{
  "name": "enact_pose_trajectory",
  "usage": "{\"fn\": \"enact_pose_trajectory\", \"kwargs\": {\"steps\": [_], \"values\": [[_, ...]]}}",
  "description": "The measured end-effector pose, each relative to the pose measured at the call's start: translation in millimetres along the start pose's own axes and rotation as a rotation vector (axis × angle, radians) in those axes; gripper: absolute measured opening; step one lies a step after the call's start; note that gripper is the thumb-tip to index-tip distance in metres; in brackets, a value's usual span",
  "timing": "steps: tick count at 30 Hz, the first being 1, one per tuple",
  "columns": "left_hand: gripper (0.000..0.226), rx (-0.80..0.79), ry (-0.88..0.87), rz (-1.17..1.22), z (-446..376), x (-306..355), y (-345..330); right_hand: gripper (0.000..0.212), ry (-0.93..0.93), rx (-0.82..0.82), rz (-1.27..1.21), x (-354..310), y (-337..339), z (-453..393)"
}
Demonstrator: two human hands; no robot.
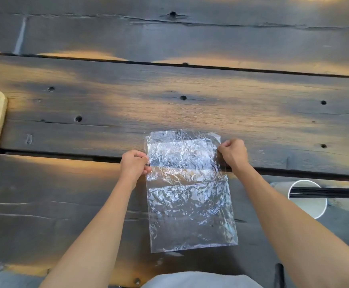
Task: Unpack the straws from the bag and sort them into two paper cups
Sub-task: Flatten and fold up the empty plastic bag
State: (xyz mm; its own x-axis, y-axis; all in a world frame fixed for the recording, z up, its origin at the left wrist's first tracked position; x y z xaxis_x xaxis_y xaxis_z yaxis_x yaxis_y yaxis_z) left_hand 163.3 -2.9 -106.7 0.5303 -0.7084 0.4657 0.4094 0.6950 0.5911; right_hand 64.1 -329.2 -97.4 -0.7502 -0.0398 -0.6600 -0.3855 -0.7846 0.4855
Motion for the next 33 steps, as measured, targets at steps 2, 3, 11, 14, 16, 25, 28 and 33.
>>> {"fn": "enact_pose_trajectory", "kwargs": {"steps": [2, 3, 11, 14, 16, 25, 28, 33], "values": [[0.005, -0.023, -0.016, 0.040, 3.6, 1.1, 3.4, 0.021, -0.034, -0.053, -0.184, -0.9, 5.1, 5.3], [0.005, -0.029, -0.029, 0.066, 6.4, 2.1, 6.1, 0.019, -0.040, -0.077, -0.263, -2.4, 8.4, 9.8], [0.016, -0.009, -0.204, 0.221, 54.6, -0.4, 36.9, 0.012, 0.157, -0.128, -0.498, -12.3, 38.7, 64.2], [0.018, 0.025, -0.232, 0.226, 78.1, -12.9, 45.9, 0.009, 0.216, -0.156, -0.522, -4.2, 49.5, 85.4], [0.019, 0.038, -0.239, 0.253, 92.6, -25.5, 49.1, 0.014, 0.209, -0.205, -0.565, 7.1, 53.2, 98.3], [0.018, -0.072, -0.200, 0.370, 146.1, -90.7, 38.9, 0.019, 0.043, -0.364, -0.674, 77.1, 58.1, 144.0], [0.020, -0.090, -0.174, 0.414, 153.1, -109.5, 33.1, 0.017, -0.008, -0.389, -0.677, 94.0, 55.2, 154.9], [0.016, -0.143, -0.127, 0.424, 162.2, -133.6, 16.1, 0.016, -0.055, -0.386, -0.646, 116.7, 50.0, 169.5]]}}
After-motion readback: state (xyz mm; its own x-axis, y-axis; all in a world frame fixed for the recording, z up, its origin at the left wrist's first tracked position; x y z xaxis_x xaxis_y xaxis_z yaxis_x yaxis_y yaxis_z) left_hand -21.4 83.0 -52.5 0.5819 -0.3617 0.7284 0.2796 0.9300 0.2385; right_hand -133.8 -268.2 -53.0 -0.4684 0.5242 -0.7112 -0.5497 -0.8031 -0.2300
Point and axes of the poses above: each hand's wrist, its own z-axis away from the middle knuckle, its own y-axis out of the back of the hand, x = y × z, the point moved 5 cm from there along -z, towards the middle knuckle, and after that the axes turned 12 degrees about -z, right-handed, at the moved point
